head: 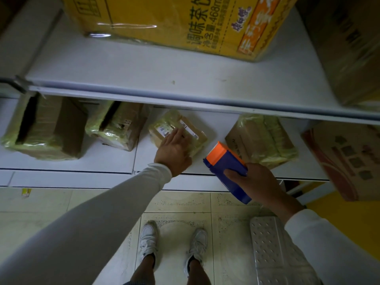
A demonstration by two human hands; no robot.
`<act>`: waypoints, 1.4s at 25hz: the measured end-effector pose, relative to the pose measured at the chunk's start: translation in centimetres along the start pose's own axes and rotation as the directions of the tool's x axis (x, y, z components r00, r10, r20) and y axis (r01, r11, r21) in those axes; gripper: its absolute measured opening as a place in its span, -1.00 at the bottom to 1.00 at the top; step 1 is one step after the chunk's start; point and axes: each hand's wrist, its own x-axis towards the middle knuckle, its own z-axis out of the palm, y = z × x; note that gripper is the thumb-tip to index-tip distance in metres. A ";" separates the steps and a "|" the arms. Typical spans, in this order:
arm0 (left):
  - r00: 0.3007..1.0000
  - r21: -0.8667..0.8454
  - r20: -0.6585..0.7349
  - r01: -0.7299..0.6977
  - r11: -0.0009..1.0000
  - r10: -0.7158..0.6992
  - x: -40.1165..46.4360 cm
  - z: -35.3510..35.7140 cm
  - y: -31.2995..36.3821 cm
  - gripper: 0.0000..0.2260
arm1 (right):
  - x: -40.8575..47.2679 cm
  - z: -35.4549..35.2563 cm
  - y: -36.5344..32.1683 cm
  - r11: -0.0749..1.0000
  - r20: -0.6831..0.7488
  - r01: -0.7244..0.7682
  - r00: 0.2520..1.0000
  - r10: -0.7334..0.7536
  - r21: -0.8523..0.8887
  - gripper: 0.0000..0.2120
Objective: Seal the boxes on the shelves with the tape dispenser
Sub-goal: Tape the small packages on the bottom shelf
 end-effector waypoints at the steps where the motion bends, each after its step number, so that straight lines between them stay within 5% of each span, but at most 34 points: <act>1: 0.997 0.015 0.011 -0.075 0.997 0.075 0.1 -0.2 -0.4 -0.36 | -0.1 0.0 0.1 1.000 0.004 0.009 1.000 -0.009 0.000 -0.64; 3: 0.977 -0.011 0.041 -0.210 0.978 0.210 -0.4 -0.8 -2.0 -0.38 | -0.4 0.0 0.0 0.999 0.026 0.042 0.999 -0.042 -0.004 -0.67; 8: 0.955 -0.026 0.082 -0.285 0.958 0.286 -2.0 -2.0 -4.5 -0.36 | -0.3 0.6 -1.5 0.990 0.083 0.140 0.987 -0.139 -0.002 -0.68; 13: 0.998 -0.459 -0.051 -0.060 0.887 0.041 -3.6 -4.5 -3.0 -0.51 | 0.0 0.4 -3.8 0.969 0.150 0.241 0.957 -0.247 0.051 -0.53; 18: 0.997 -0.617 0.068 0.064 0.785 -0.028 -5.4 -5.7 -4.0 -0.71 | 0.4 1.1 -6.6 0.949 0.240 0.315 0.923 -0.300 -0.024 -0.58; 25: 0.988 -0.736 0.152 0.089 0.671 0.036 -6.5 -4.6 -4.1 -0.73 | 0.1 2.0 -8.1 0.939 0.364 0.340 0.882 -0.300 -0.049 -0.49; 29: 0.993 -0.784 0.121 0.099 0.613 -0.005 -7.1 -4.7 -4.1 -0.57 | -0.1 1.9 -7.9 0.946 0.382 0.324 0.875 -0.298 -0.003 -0.44; 35: 0.980 -0.777 0.115 0.192 0.599 -0.164 -7.2 -4.3 -5.5 -0.80 | 1.4 -1.5 -6.4 0.948 0.448 0.318 0.849 -0.281 -0.009 -0.52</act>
